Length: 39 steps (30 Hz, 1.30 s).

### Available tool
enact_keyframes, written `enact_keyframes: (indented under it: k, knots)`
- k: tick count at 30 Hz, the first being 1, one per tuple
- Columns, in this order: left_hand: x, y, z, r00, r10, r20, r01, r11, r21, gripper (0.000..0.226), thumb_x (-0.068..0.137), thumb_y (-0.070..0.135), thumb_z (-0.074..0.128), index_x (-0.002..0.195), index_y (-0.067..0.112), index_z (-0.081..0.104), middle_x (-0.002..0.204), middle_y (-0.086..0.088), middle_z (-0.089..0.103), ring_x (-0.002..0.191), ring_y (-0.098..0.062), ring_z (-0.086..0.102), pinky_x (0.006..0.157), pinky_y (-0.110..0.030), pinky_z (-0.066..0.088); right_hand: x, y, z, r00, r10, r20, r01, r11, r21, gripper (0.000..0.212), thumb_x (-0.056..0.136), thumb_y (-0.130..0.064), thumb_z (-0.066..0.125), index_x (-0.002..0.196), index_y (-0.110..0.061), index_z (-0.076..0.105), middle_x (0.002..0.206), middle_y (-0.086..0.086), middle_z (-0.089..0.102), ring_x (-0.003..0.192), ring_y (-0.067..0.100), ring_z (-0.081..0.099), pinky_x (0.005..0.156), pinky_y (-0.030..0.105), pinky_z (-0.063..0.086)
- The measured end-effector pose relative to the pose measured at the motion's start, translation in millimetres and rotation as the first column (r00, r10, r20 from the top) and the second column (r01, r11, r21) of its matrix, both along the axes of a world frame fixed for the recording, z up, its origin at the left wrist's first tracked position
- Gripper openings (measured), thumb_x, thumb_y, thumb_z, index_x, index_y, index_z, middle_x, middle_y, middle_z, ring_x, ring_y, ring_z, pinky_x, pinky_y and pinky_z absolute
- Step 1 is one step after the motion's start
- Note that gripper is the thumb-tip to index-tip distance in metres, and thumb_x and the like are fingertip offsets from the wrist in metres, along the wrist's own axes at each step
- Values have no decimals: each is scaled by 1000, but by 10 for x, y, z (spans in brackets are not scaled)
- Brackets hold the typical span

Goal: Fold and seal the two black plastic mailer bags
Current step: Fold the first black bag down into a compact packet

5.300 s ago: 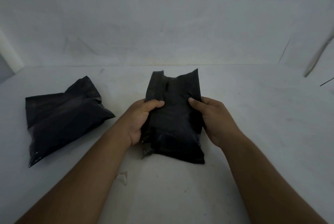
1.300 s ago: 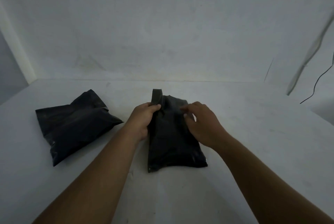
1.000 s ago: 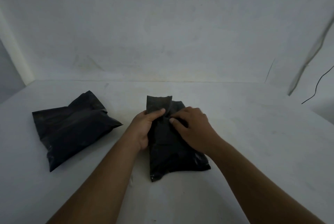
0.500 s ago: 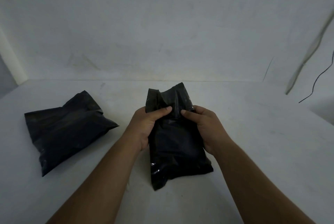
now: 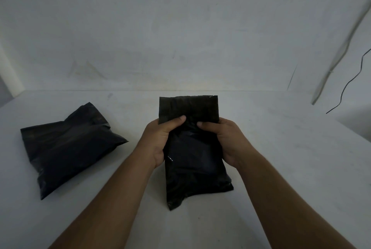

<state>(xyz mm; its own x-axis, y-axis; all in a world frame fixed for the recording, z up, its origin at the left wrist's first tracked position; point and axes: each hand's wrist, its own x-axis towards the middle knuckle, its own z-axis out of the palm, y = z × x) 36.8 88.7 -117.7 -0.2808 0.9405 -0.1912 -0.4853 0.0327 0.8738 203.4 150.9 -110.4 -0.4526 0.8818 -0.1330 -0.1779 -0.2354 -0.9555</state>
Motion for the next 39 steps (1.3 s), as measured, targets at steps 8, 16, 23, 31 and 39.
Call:
enact_keyframes:
  k: [8,16,23,31,39]
  knots:
    - [-84,20,-107,988,-154,16,154,969,-195,38,85,27,73,114,3,72,110,-17,74,99,-31,72,85,-37,58,-56,82,-164,997,-17,80,32,982,-184,25,91,-13,67,112,-1,72,109,17,75,102,33,72,95,45,55]
    - [-88,84,-151,995,-99,13,99,961,-258,31,93,23,65,115,3,71,104,-18,75,89,-30,73,76,-36,59,-114,188,-161,994,-18,106,38,982,-185,25,90,-4,64,114,-2,69,109,17,74,103,33,71,93,45,56]
    - [-48,131,-204,998,-37,-44,26,971,-237,31,98,26,59,118,3,68,101,-16,76,85,-28,73,69,-35,57,-154,151,-132,976,3,218,29,989,-143,29,90,-24,71,109,-2,73,102,14,77,99,30,73,93,44,56]
    - [11,63,-133,985,-167,-49,156,973,-171,45,79,44,78,109,11,76,105,-16,76,98,-32,73,89,-43,57,-148,104,-143,988,3,157,20,990,-141,28,86,-17,74,109,-2,71,102,17,76,97,33,73,91,47,57]
    - [41,101,-181,986,-109,-124,84,977,-195,31,74,5,80,104,2,75,100,-22,75,91,-37,74,87,-51,58,-75,105,-167,994,-68,90,83,981,-173,24,87,-13,72,103,4,72,100,21,75,90,34,74,83,43,60]
